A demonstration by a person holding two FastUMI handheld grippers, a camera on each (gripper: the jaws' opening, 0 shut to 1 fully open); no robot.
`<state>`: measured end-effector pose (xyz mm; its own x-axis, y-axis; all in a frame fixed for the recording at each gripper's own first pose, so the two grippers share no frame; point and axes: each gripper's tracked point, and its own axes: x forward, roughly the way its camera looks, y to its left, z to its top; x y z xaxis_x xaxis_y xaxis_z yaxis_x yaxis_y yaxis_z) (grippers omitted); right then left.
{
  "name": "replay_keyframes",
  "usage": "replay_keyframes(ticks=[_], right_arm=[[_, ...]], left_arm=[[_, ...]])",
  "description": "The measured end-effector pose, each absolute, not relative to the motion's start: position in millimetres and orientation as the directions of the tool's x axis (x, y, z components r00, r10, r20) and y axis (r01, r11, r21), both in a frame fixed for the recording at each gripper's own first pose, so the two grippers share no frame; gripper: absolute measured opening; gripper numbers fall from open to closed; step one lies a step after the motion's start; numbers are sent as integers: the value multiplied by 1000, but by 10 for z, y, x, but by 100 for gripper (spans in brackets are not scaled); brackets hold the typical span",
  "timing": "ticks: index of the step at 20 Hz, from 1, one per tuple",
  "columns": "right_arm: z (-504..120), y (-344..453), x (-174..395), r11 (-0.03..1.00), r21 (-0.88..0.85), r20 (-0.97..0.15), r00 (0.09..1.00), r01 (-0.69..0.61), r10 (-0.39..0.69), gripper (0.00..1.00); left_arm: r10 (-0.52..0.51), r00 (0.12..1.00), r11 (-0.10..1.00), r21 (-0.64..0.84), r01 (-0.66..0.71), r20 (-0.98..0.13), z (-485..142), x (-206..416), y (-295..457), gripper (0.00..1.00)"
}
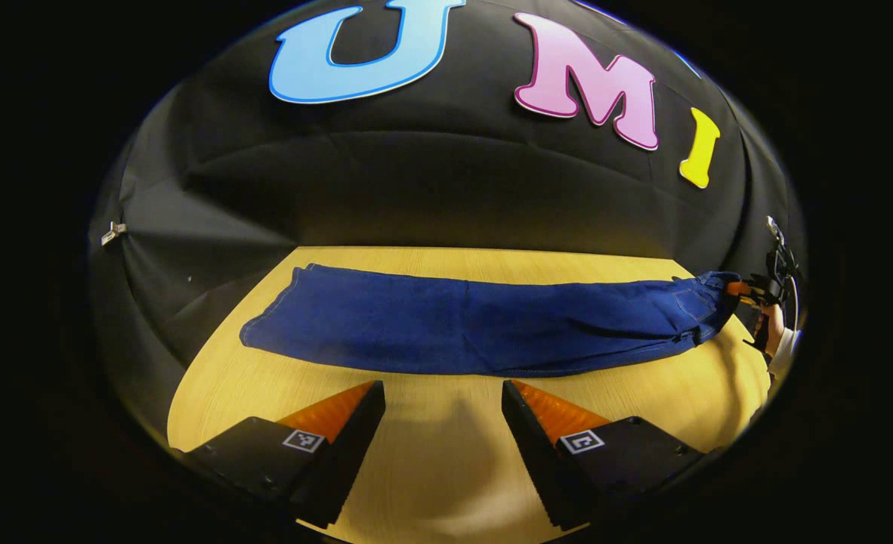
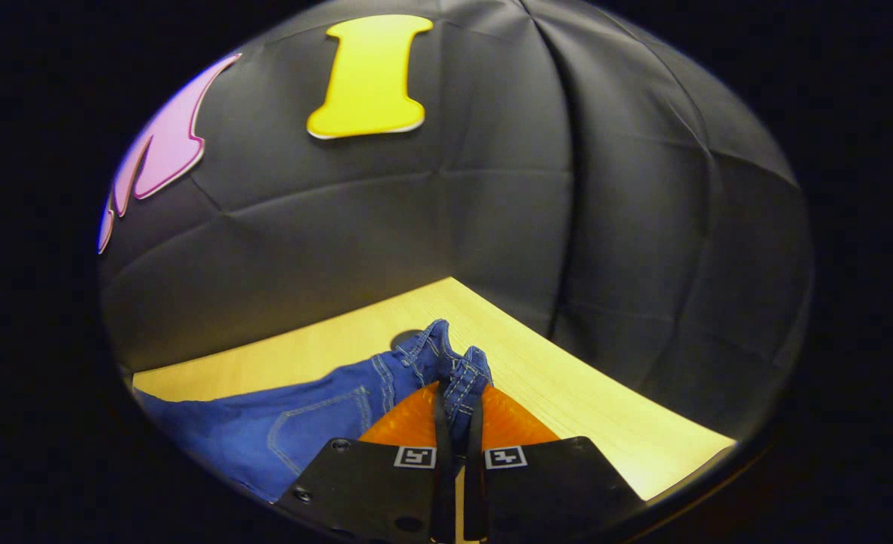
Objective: Grasp the waist and the cuffs of the jeans and fold them to make the two legs overlap; first hold the waist and fold one-third of the jeans toward the cuffs, then hold the cuffs and fold the remaining one-third in the same direction to finish folding.
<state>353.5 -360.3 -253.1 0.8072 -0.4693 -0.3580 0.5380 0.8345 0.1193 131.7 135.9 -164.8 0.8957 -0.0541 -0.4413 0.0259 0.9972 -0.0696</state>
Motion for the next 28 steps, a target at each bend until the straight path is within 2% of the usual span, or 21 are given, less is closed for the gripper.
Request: replay_keyframes(ticks=[5,10,16,19,25,26,27,28], right_arm=[[-1673,-3050,3237,913,75,-250,894,402,-373,8],[-1403,-2402,2771,973,12,-187,956,232,-225,8],[-1855,-2571,2697,1000,11,-202,979,-4,6,8],[-1795,-2669,2637,992,40,-229,965,-124,129,8],[-2065,-2711,2966,980,20,-338,922,-196,191,8],[-2179,-2643,3006,979,6,-352,916,-202,191,8],[-2238,-2651,3053,978,-10,-362,913,-207,190,8],[-2304,-2655,3080,976,-23,-369,909,-216,193,9]], left_arm=[[-37,902,996,-85,0,-431,-1635,1238,1430,97],[-1,914,994,-96,-41,-406,-1616,1076,1667,98],[77,924,971,-180,-154,-376,-1631,996,2032,97],[102,921,959,-207,-191,-376,-1726,877,2188,97],[141,918,942,-235,-239,-370,-1836,856,2488,97],[151,921,936,-248,-250,-358,-1832,905,2570,92],[162,923,930,-258,-260,-349,-1819,951,2663,97],[171,926,926,-265,-268,-338,-1816,1006,2761,97]])
